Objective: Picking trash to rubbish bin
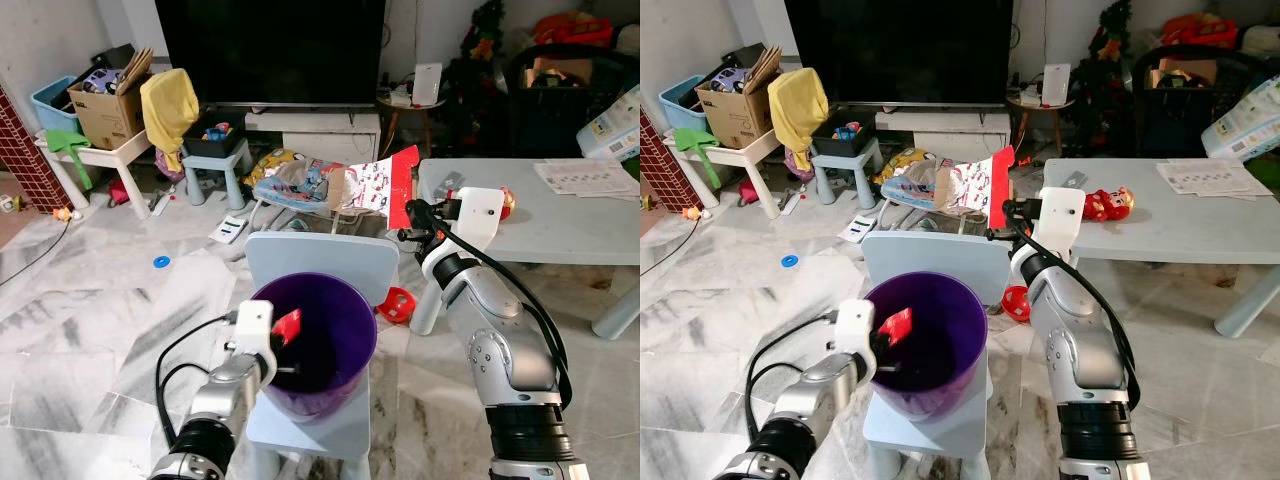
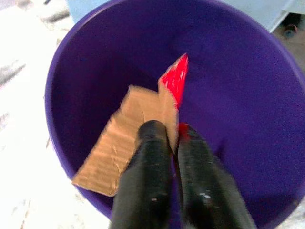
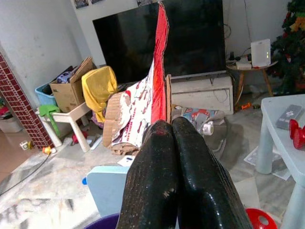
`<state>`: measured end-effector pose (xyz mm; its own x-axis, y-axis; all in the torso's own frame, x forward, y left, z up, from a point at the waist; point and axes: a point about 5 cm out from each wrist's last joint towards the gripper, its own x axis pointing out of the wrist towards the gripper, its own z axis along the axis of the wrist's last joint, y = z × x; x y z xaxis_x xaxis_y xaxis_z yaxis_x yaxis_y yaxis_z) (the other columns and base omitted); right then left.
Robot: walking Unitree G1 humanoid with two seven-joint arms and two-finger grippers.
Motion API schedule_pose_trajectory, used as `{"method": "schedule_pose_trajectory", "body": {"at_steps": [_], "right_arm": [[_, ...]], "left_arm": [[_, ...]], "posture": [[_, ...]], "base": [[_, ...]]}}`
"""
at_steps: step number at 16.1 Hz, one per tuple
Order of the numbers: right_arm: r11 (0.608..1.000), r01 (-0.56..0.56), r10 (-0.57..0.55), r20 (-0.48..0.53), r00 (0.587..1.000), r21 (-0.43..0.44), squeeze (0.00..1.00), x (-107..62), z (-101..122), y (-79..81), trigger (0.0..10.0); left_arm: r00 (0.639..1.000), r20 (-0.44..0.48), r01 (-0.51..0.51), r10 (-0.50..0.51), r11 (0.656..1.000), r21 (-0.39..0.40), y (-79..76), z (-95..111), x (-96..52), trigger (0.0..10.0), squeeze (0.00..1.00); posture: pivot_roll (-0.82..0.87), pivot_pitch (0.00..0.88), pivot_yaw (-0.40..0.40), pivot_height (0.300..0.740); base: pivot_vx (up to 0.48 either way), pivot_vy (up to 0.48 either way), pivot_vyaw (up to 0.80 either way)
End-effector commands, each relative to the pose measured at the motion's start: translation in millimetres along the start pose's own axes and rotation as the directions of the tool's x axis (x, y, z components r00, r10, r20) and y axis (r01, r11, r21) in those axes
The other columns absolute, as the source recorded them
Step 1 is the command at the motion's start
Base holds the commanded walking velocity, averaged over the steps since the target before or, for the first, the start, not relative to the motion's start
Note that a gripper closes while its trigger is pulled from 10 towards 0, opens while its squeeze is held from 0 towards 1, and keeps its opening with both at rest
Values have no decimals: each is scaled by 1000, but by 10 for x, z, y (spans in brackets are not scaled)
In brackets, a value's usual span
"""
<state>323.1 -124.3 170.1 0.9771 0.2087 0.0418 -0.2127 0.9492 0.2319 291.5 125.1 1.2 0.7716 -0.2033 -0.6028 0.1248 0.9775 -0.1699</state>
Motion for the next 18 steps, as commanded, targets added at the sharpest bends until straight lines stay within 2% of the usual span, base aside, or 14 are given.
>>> {"method": "schedule_pose_trajectory", "body": {"at_steps": [1, 4, 6, 7, 8, 9, 10, 12, 13, 15, 16, 18], "right_arm": [[1000, -3, 3, 13, 1000, -9, 0, -20, 48, 9, 10000], [1000, -3, 3, 5, 1000, -8, 0, -19, 29, -4, 10000], [999, -43, 43, -21, 999, -13, 0, -15, -21, 41, 10000], [997, -78, 77, -45, 996, -30, 0, -9, -67, 78, 10000], [993, -108, 104, -80, 991, -41, 0, 12, -161, 99, 10000], [990, -125, 117, -112, 987, -65, 0, 31, -238, 98, 10000], [974, -156, 128, -167, 978, -164, 0, 57, -394, 80, 10000], [954, -177, 128, -205, 970, -241, 0, 83, -502, 37, 10000], [944, -189, 114, -270, 956, -271, 0, 127, -659, -15, 10000], [928, -231, 132, -324, 937, -291, 0, 134, -794, 8, 10000], [920, -249, 140, -343, 929, -301, 0, 130, -835, 24, 10000], [857, -362, 170, -462, 870, -367, 0, 74, -1059, 84, 10000]], "left_arm": [[1000, 26, 5, -5, 1000, -14, 14, 104, 8, 10000, 1000], [999, 36, -25, 26, 1000, -14, 59, 130, 3, 10000, 1000], [993, 101, -57, 55, 998, 14, 159, 180, -80, 10000, 1000], [984, 165, -71, 63, 996, 47, 207, 229, -157, 10000, 1000], [963, 267, -74, 48, 993, 89, 247, 316, -310, 10000, 1000], [946, 321, -80, 35, 989, 127, 255, 368, -410, 10000, 1000], [925, 381, -66, 10, 989, 135, 240, 410, -540, 10000, 1000], [904, 429, -72, -6, 984, 165, 228, 441, -668, 10000, 1000], [884, 466, -62, -28, 982, 177, 208, 434, -845, 10000, 1000], [887, 460, -55, -51, 975, 213, 199, 367, -959, 10000, 1000], [891, 452, -63, -43, 974, 216, 220, 338, -971, 10000, 1000], [910, 415, -72, 2, 986, 153, 317, 259, -1007, 10000, 1000]], "posture": [[-134, 0, -10, 740], [-121, 0, -13, 740], [-101, 0, -16, 740], [-87, 0, -17, 740], [-57, 0, -25, 740], [-40, 0, -27, 740], [-22, 0, -27, 740], [0, 0, -32, 740], [35, 0, -32, 740], [54, 0, -33, 740], [56, 0, -33, 740], [64, 0, -32, 740]], "base": [[0, 0, 0], [0, 0, 0], [0, 0, 0], [0, 0, 0], [0, 0, 0], [0, 0, 0], [0, 0, 0], [0, 0, 0], [0, 0, 0], [0, 0, 0], [0, 0, 0], [0, 0, 0]]}}
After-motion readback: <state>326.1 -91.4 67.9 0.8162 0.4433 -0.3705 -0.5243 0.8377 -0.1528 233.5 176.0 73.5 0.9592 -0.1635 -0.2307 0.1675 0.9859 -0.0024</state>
